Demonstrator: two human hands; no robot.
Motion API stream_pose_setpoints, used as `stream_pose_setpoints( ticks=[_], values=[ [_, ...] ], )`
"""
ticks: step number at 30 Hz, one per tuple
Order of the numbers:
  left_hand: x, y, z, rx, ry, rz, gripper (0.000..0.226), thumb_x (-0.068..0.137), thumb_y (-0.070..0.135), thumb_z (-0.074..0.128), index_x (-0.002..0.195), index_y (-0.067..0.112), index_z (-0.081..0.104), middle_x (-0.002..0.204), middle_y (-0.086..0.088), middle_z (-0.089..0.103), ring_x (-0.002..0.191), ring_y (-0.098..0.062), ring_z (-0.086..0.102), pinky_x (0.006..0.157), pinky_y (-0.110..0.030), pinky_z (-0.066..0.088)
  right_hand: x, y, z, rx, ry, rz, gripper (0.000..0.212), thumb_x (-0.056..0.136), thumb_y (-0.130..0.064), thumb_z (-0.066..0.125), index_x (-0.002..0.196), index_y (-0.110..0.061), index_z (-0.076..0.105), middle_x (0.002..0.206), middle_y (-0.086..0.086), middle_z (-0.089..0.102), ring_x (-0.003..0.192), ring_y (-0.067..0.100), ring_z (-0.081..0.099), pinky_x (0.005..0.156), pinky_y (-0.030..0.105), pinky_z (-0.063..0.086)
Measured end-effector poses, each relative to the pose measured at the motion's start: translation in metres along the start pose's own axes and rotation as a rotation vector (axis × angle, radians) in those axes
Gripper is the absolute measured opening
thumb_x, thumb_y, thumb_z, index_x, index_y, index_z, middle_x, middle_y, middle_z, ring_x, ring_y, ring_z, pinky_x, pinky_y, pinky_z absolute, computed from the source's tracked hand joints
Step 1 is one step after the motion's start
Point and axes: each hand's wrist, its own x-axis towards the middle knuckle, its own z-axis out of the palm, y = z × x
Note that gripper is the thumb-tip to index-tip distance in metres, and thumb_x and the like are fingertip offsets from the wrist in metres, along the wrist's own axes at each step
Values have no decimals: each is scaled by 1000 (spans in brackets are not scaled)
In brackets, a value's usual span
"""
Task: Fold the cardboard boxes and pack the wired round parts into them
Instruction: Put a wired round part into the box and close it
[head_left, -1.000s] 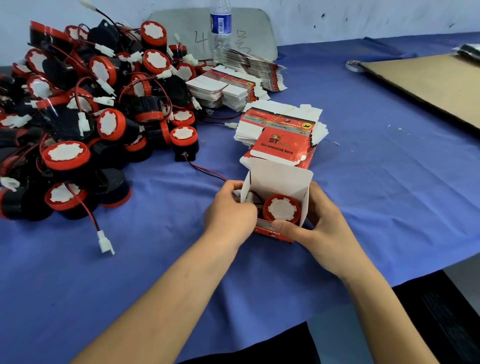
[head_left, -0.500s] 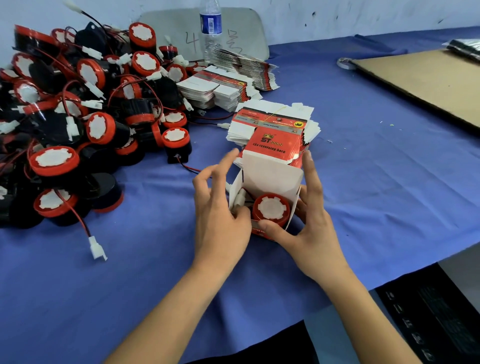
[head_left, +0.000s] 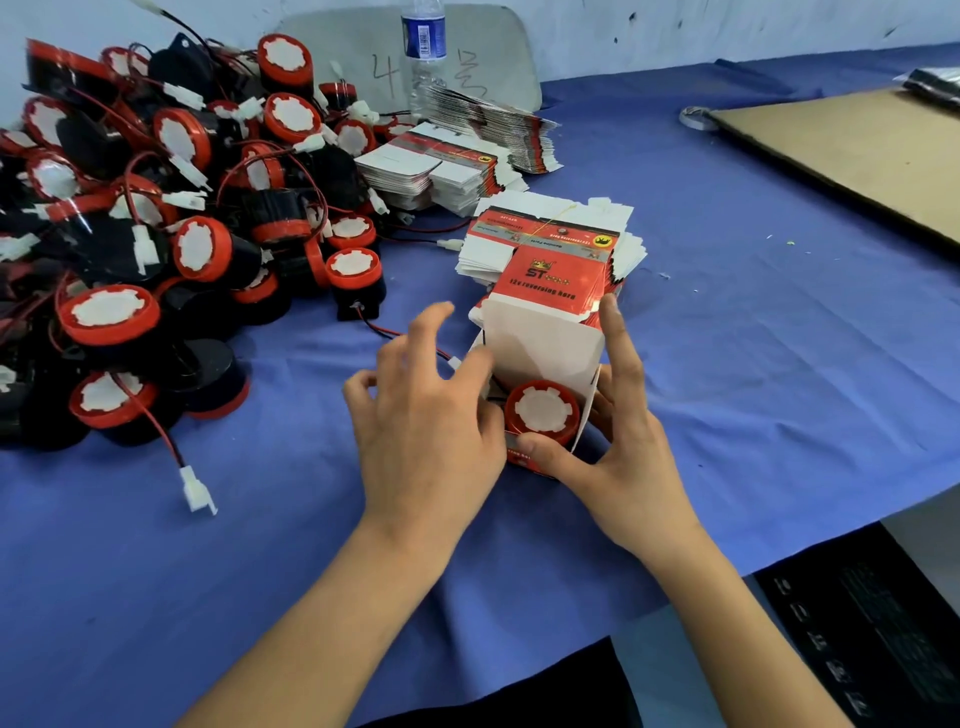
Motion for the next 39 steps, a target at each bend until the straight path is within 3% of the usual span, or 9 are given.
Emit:
stream_pose_setpoints(
  ticks=[5,9,12,16,21,25,29,33,39],
  values=[
    [9,0,-9,106,-139,69,10,77,20,63,82,16,70,147,-2,47,123,-29,50,95,-55,38,0,0,1,16,1,-5,104,74,-22,77,141,-63,8,134,-9,56,119,11,58,91,22,50],
    [12,-10,-10,66,-307,68,40,86,44,35,92,25,70,144,15,44,108,-19,51,86,-34,35,1,2,-2,53,-17,15,105,74,-19,78,144,-59,11,130,-15,58,115,10,60,88,15,48],
    [11,-16,-16,52,-330,166,49,83,53,33,91,23,71,133,11,54,104,-21,53,87,-35,37,4,6,-5,67,-61,45,102,75,-21,79,147,-52,14,124,-17,60,113,12,61,90,18,48],
    [3,-18,-13,-82,-128,280,34,87,26,54,118,22,65,133,-1,59,96,-27,64,81,-39,53,8,6,-14,144,-149,122,91,77,-18,76,148,-38,23,129,-14,58,117,14,59,98,31,49],
    [-7,-21,-1,-630,-27,20,60,91,14,64,132,47,36,119,37,52,103,14,55,74,-2,41,23,-1,-17,345,-256,262,51,97,-25,54,145,-22,36,136,-9,56,129,13,49,109,35,39],
    [-18,-21,11,-594,17,41,46,96,28,55,141,22,44,127,12,56,111,-6,58,89,-23,48,21,-2,-20,397,-267,311,42,103,-21,37,145,-22,38,145,-11,47,136,6,40,112,28,34],
    [-21,-21,14,-547,68,110,46,91,16,57,136,9,50,130,-8,60,111,-13,58,91,-11,42,16,-5,-14,424,-257,268,43,97,-18,48,139,-22,42,138,-2,55,128,15,51,103,31,45],
    [-19,-21,13,-636,-148,100,38,93,36,52,129,26,52,151,6,32,136,-5,38,105,-5,28,18,0,-4,303,-226,252,51,92,-13,58,136,-29,40,134,0,56,126,20,53,104,51,43],
    [-16,-30,12,-669,-214,150,42,86,31,59,128,28,54,154,10,27,135,12,29,104,-3,27,15,-5,-3,304,-89,34,50,86,-11,68,130,-31,52,131,-2,58,123,19,55,97,34,46]
  ],
)
